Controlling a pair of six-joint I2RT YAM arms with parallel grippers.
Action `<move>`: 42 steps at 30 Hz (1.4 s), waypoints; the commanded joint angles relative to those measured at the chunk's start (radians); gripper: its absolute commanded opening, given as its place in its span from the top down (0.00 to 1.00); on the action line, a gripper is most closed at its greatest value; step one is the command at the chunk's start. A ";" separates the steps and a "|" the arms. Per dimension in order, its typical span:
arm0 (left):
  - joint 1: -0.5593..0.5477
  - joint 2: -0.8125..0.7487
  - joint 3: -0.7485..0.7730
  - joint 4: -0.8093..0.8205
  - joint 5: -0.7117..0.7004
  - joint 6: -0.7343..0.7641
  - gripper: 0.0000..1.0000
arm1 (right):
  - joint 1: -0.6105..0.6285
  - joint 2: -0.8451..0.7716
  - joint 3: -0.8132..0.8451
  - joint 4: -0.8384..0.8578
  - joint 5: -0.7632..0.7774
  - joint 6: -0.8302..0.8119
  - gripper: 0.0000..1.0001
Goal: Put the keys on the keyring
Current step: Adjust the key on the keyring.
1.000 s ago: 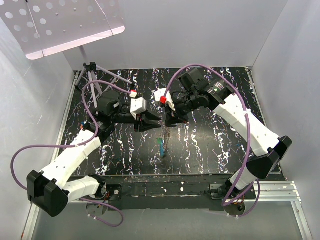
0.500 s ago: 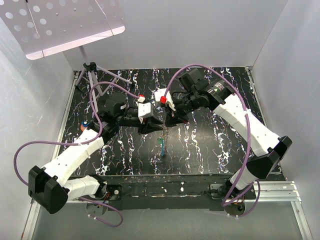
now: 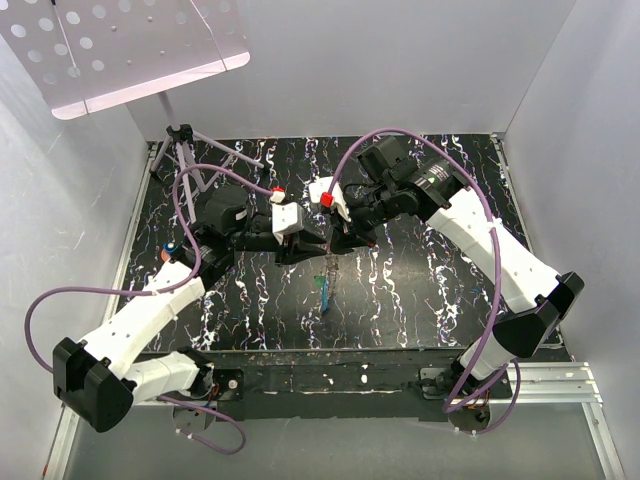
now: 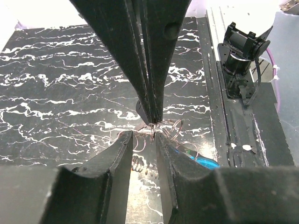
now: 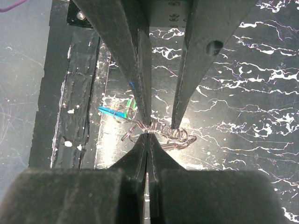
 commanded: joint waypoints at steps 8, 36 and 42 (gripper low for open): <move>-0.003 -0.013 -0.002 0.038 0.038 -0.028 0.76 | 0.004 -0.025 0.033 0.012 -0.042 0.008 0.99; -0.013 -0.008 -0.023 0.076 0.053 -0.057 1.00 | -0.001 -0.034 0.033 0.059 -0.050 0.084 0.87; -0.006 -0.148 -0.226 0.492 -0.073 -0.270 1.00 | -0.044 -0.065 0.092 0.041 -0.122 0.074 0.49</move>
